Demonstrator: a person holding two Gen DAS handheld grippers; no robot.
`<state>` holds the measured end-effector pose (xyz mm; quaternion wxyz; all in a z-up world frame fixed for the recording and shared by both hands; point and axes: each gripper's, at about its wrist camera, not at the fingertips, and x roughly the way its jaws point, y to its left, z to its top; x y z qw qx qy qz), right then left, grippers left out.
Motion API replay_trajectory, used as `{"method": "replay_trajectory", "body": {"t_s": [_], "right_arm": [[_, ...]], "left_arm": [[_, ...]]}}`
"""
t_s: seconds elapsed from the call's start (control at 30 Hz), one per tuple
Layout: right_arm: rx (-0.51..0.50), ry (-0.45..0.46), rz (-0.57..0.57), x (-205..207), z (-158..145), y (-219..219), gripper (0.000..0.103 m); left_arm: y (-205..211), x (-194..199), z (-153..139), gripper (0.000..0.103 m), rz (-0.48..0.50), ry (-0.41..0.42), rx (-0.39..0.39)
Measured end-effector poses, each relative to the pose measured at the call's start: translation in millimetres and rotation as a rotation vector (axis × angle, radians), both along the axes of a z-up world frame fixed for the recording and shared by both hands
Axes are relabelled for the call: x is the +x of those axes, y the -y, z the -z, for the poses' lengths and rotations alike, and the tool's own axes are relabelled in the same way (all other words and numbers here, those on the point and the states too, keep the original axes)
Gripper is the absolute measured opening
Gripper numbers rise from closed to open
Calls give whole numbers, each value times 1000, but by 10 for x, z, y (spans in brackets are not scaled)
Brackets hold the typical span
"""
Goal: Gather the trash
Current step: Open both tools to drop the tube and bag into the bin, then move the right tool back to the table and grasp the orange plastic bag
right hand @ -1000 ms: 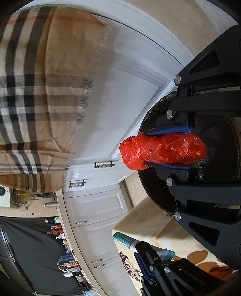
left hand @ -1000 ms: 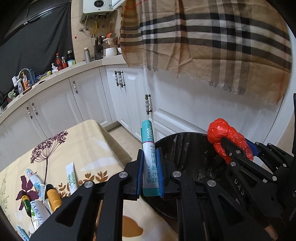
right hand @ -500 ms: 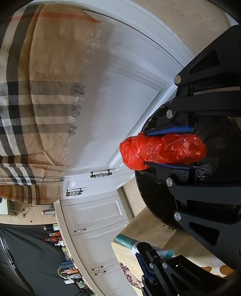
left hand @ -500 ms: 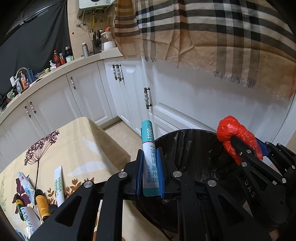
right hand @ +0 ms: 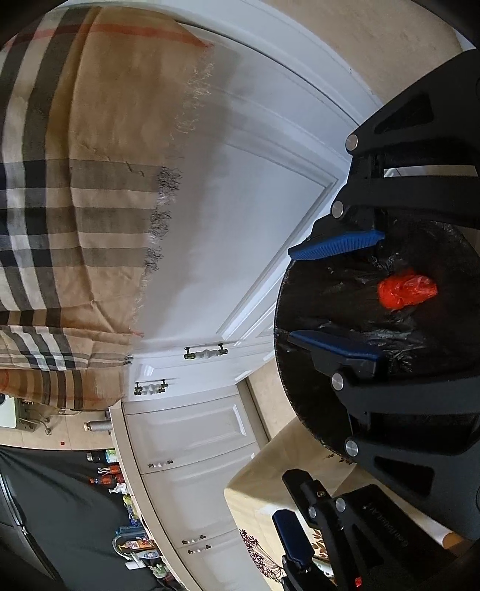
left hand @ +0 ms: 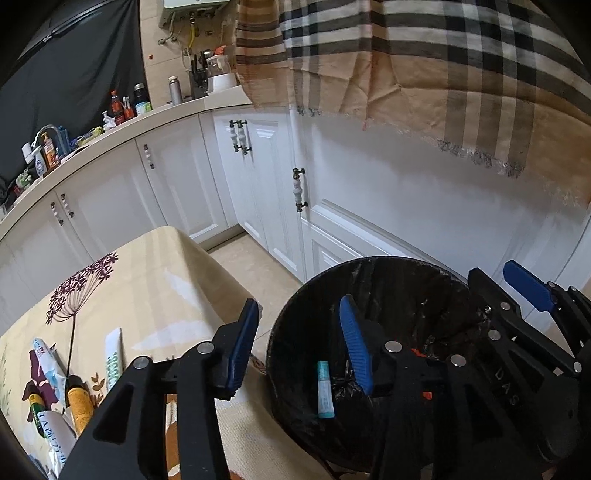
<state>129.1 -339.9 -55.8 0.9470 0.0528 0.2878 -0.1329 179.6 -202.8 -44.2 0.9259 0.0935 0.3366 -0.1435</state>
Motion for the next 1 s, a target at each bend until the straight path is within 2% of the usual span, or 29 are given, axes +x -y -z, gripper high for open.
{"method": "replay_trajectory", "body": {"t_s": [0.1, 0.27, 0.6, 0.8, 1.0], "right_arm": [[1, 2, -12, -42, -47, -38, 39], [26, 9, -51, -193, -128, -203, 39], [58, 29, -226, -583, -357, -936, 39], [45, 21, -325, -821, -410, -1407, 39], [31, -14, -398, -972, -318, -1792, 39]], "left_arm": [[-86, -38, -51, 53, -21, 9, -6], [-386, -211, -131, 54, -63, 13, -6], [-1384, -751, -265, 56, -228, 26, -3], [-1989, -1084, -192, 57, -345, 1, -3], [-2494, -1357, -69, 57, -448, -25, -4]]}}
